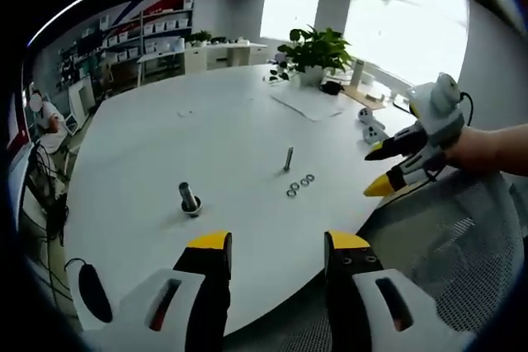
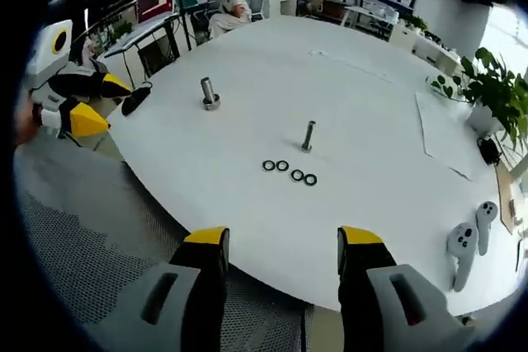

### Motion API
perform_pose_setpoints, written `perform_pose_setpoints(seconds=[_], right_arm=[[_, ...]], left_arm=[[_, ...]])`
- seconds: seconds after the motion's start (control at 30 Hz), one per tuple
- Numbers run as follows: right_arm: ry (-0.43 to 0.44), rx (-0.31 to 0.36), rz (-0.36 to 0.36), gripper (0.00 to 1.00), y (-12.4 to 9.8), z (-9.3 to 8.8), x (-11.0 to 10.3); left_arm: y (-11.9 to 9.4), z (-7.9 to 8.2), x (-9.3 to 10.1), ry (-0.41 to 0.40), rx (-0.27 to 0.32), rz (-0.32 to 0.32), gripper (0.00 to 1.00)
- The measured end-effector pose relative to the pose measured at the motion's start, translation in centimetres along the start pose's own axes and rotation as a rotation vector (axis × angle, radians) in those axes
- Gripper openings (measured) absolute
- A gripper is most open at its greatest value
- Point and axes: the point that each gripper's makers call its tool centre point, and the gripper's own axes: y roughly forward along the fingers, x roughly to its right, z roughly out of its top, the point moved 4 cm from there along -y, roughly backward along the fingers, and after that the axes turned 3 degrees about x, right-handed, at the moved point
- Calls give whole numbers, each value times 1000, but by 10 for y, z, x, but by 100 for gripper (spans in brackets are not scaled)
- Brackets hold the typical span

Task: Place the washer onto the threaded stud by aligning its center hole with the stud, sliding it down to the base, and recovering from edge contact or off-axis alignment until the washer reaches the visible bottom stop.

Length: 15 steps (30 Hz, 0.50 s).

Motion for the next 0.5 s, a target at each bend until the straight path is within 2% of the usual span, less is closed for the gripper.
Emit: perform_pose_setpoints(seconds=[0.1,0.5], right_arm=[[-27,-6,3,55,0,0,-2],[-1,-10,27,56,4,-3,-5]], left_arm=[[0,0,1,7,0,-2,44],[0,-1,-1,7,-1,13,43]])
